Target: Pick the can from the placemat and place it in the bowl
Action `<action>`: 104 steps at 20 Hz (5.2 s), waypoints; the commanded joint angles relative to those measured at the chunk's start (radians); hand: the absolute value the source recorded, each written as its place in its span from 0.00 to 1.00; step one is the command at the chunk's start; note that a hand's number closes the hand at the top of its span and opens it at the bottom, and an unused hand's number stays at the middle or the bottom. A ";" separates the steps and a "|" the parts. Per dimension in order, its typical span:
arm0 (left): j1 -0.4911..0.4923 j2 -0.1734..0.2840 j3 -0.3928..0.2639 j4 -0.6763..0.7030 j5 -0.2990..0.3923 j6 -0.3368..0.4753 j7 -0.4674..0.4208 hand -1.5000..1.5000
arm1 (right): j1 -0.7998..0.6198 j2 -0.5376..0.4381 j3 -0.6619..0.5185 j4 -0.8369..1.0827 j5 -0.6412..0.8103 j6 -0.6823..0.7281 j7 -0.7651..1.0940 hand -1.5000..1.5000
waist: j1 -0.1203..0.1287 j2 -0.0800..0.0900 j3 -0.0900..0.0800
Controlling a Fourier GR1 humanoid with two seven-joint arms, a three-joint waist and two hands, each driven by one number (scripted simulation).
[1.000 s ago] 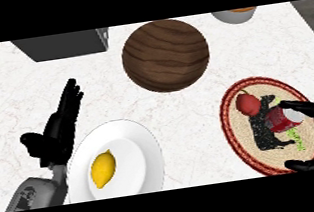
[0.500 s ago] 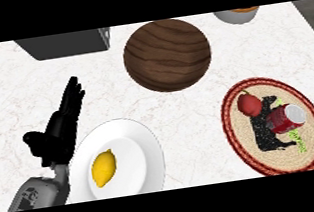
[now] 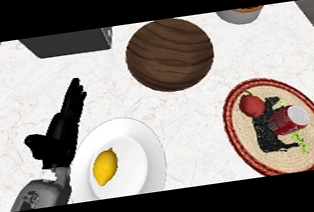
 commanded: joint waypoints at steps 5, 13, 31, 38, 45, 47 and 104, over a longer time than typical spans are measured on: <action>-0.030 -0.012 0.055 0.049 -0.014 -0.046 -0.013 0.50 | -0.082 0.037 0.081 0.083 0.157 0.075 0.125 0.00 | -0.002 0.001 0.001; 0.041 -0.053 0.059 -0.064 -0.068 -0.050 0.057 0.50 | -0.142 0.172 0.068 0.228 0.286 0.172 0.031 0.00 | -0.001 0.000 0.001; -0.032 -0.104 0.151 0.001 -0.130 -0.137 0.098 0.50 | -0.064 0.263 -0.129 0.325 0.270 0.406 -0.089 0.00 | -0.007 -0.001 0.001; -0.016 -0.170 0.153 0.040 -0.185 -0.135 0.047 0.50 | -0.164 0.362 -0.154 0.380 0.311 0.410 -0.009 0.00 | -0.004 0.000 0.001; -0.007 -0.173 0.179 0.023 -0.189 -0.161 0.035 0.50 | -0.226 0.444 -0.099 0.513 0.514 0.273 -0.143 0.00 | -0.001 0.000 0.001; -0.042 -0.208 0.172 0.048 -0.189 -0.141 0.052 0.50 | -0.179 0.428 -0.088 0.519 0.579 0.222 -0.180 0.00 | -0.003 0.001 0.001; -0.005 -0.217 0.216 0.062 -0.237 -0.212 -0.016 0.50 | -1.152 0.913 0.675 0.065 0.776 -0.634 1.090 1.00 | 0.016 -0.001 -0.001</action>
